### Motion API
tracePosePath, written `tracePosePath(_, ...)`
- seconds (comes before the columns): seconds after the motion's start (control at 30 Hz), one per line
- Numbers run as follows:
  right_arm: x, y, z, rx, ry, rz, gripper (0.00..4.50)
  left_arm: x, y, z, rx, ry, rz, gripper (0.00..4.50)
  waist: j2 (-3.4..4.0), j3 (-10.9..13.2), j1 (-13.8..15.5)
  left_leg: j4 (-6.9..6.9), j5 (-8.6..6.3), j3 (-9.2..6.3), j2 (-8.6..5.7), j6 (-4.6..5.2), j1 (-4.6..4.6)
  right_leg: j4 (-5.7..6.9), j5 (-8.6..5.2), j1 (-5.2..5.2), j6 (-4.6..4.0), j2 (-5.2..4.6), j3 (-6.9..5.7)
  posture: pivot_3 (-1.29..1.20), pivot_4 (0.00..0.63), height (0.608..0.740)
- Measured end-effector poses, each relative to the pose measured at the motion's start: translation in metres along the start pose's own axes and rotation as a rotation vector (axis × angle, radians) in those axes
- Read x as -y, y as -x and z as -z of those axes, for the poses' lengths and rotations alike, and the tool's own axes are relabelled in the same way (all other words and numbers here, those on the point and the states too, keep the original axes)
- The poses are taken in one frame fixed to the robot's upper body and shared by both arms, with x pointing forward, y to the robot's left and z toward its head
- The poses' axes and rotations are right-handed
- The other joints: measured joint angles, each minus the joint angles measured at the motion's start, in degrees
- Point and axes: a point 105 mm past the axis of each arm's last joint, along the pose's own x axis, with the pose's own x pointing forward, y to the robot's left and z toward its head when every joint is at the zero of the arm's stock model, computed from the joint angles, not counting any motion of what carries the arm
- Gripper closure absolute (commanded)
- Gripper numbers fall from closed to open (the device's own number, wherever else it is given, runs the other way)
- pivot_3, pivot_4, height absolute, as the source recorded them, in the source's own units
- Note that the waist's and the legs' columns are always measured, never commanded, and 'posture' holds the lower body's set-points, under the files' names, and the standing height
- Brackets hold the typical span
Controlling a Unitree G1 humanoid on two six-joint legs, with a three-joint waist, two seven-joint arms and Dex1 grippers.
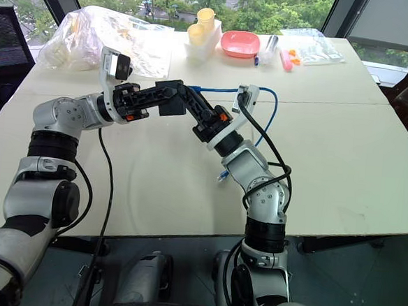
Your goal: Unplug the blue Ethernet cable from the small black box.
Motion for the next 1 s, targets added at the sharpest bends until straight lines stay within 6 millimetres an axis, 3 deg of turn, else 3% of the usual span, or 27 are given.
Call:
tracePosePath(0.23,0.0008,-0.0005,0.0033,-0.009,0.005,0.011,0.08,-0.0011,-0.0001,-0.0003,0.000,-0.008,-0.010,3.97,0.00,0.00,-0.02,0.00,0.00,0.00,0.00,0.00,0.00,0.00,0.00,0.00,0.00,0.00,0.00,0.00,0.150,0.740)
tracePosePath(1.0,0.0061,0.0021,0.0009,0.025,-0.030,0.034,0.08,-0.0026,0.0009,-0.0015,0.003,-0.022,-0.025,3.97,0.00,0.00,0.00,-0.01,0.00,0.00,0.00,0.00,0.00,-0.02,0.00,0.00,0.00,0.00,0.00,0.00,0.150,0.740)
